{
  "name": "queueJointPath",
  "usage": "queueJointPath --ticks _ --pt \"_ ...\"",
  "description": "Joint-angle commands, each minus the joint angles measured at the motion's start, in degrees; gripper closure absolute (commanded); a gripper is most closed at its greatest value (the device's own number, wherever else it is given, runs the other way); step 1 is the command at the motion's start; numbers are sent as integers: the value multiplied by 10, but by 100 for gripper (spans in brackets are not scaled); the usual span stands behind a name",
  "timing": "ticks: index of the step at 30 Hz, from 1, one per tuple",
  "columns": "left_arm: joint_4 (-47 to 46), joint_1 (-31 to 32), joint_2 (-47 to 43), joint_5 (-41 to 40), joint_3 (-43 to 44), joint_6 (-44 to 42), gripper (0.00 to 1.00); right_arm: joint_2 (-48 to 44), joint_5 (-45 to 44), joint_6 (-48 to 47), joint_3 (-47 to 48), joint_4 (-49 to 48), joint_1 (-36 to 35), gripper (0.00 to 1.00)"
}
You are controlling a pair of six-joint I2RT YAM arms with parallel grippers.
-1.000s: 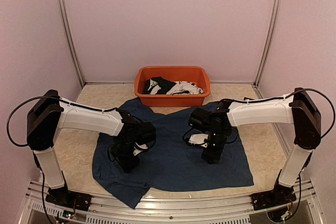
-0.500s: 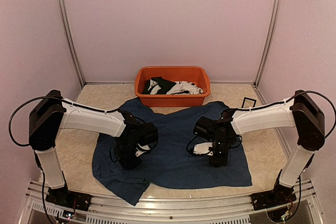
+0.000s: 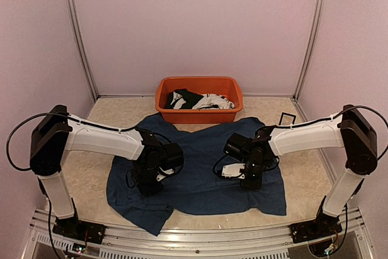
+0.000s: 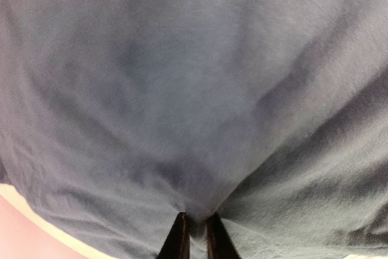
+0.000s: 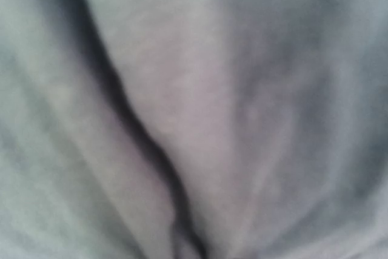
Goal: Pin the brooch onto the clothing
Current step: Adjust the flattened clothing at the center of the board.
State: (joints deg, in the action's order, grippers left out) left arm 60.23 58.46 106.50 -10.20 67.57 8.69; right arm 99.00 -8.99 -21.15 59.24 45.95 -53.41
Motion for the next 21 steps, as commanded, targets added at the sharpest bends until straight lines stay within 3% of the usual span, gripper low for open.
queueJointPath --ticks 1,6,12,21 --pt "21 5 -43 -30 13 8 82 -56 23 5 -2 1 -5 65" --pt "14 -14 -51 -38 17 0 70 -98 -3 -2 -10 -14 -5 56" --pt "-7 -18 -16 -34 29 -16 62 -52 -30 3 -1 -20 -4 55" --pt "-44 -23 -18 -6 12 -42 59 -3 -22 7 10 -18 11 56"
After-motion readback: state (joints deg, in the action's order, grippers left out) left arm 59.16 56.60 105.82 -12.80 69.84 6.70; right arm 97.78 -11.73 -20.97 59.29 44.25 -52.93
